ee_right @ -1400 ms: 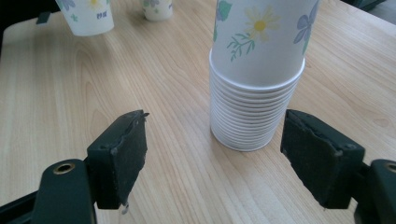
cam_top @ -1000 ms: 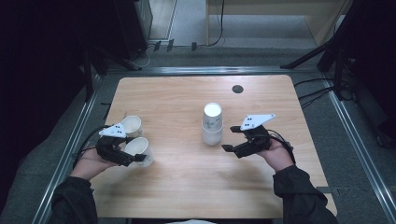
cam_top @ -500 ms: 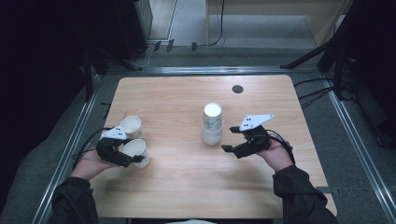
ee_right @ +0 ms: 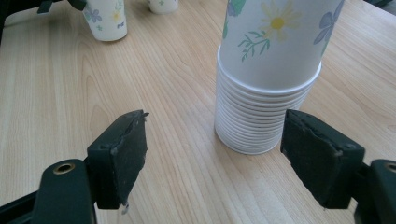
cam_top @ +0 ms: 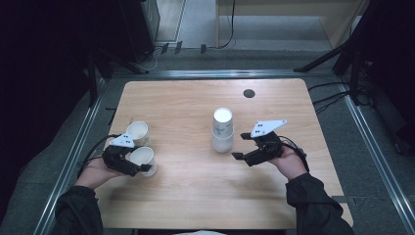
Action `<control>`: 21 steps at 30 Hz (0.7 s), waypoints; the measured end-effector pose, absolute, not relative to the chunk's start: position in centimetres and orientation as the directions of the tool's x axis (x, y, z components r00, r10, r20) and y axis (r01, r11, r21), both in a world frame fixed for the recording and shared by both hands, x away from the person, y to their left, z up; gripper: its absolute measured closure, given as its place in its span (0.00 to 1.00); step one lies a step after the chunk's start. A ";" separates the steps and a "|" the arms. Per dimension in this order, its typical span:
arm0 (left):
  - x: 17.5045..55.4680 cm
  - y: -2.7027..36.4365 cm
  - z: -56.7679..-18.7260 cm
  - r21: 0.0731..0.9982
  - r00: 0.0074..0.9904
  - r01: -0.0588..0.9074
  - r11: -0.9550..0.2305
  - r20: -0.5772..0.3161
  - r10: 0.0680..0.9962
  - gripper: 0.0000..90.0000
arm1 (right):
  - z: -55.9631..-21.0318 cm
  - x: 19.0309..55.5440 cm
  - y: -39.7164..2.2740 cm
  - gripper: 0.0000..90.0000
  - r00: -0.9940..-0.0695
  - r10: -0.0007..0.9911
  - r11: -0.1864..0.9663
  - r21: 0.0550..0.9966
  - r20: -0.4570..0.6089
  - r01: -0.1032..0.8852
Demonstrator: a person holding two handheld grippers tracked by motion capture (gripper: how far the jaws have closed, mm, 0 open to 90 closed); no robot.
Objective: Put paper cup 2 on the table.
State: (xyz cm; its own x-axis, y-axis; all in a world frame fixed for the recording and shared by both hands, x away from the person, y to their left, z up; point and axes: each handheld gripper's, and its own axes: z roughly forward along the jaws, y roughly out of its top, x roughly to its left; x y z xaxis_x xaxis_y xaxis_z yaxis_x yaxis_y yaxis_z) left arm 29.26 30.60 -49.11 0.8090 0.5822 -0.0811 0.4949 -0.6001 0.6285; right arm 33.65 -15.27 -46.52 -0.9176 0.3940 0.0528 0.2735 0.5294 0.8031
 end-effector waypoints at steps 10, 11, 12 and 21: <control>29.5 30.6 -49.2 0.611 0.801 0.521 -0.596 -0.108 0.589 0.18 | -46.5 33.7 -15.3 0.25 -0.918 0.393 0.531 0.802 0.052 0.273; 29.5 30.6 -49.2 0.613 0.800 0.521 -0.594 -0.107 0.591 0.17 | -46.5 33.6 -15.3 0.25 -0.918 0.392 0.531 0.802 0.053 0.273; 29.5 30.6 -49.1 0.614 0.800 0.521 -0.593 -0.110 0.589 0.17 | -46.5 33.6 -15.2 0.25 -0.919 0.390 0.532 0.802 0.053 0.272; 29.2 30.7 -48.6 0.624 0.806 0.524 -0.579 -0.144 0.574 0.16 | -46.5 33.6 -15.2 0.25 -0.920 0.390 0.534 0.801 0.050 0.270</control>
